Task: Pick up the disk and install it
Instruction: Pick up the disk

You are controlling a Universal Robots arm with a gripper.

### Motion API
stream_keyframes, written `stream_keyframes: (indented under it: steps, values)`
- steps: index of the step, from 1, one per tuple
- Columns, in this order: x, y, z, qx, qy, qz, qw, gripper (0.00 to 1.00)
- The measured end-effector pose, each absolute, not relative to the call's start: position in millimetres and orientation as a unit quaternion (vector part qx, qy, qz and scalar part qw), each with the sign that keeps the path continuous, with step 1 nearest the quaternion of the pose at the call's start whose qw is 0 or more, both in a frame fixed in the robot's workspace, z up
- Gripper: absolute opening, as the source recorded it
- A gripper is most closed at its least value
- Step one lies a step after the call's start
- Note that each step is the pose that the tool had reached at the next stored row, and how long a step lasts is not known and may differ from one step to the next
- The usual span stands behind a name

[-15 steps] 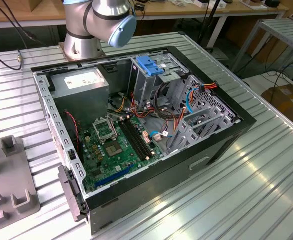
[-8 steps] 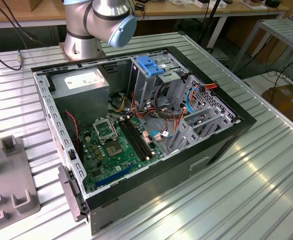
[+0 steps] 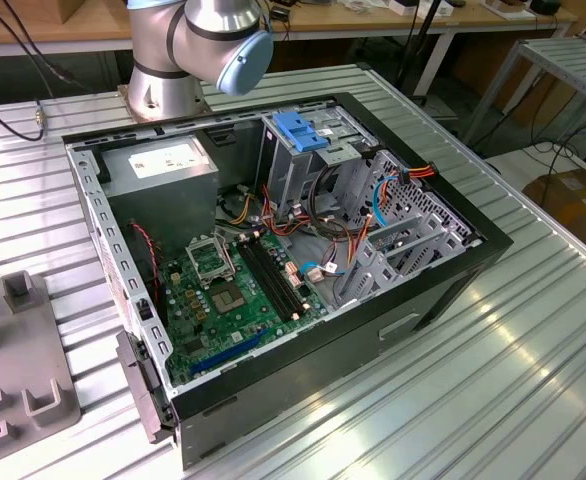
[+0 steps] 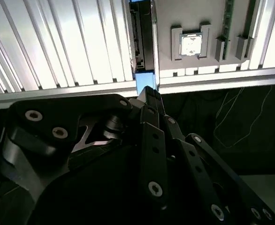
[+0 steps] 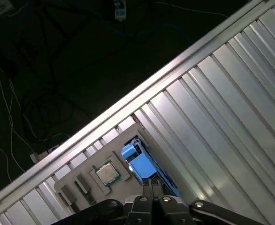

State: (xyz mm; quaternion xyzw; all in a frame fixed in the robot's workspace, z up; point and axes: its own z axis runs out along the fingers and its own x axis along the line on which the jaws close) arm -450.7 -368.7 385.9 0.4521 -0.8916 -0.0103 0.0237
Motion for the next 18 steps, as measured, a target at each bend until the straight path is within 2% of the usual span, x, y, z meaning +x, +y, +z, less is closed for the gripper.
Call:
stream_keyframes:
  steps: [1,4,5,6,10,11,12,13,15,16,18]
  values:
    - [-450.7,-368.7,385.9,0.463,-0.886,-0.010,0.024,0.17]
    - [-450.7,-368.7,385.4,0.481,-0.876,-0.008,0.023,0.17]
    - [-450.7,-368.7,385.1,0.486,-0.874,-0.007,0.022,0.19]
    - [-450.8,-368.7,384.9,0.489,-0.872,-0.006,0.021,0.25]
    - [-450.8,-368.7,384.5,0.501,-0.865,0.000,0.017,0.26]
    - [-450.8,-368.7,384.3,0.504,-0.864,0.002,0.016,0.35]
    - [-450.7,-368.7,384.1,0.507,-0.862,0.003,0.015,0.35]
    - [-450.7,-368.8,383.4,0.515,-0.857,0.004,0.013,0.42]
    - [-450.7,-369.0,382.5,0.528,-0.849,0.004,0.013,0.42]
    - [-450.8,-369.1,381.6,0.539,-0.842,0.005,0.013,0.49]
    - [-450.8,-369.3,380.1,0.553,-0.833,0.005,0.013,0.49]
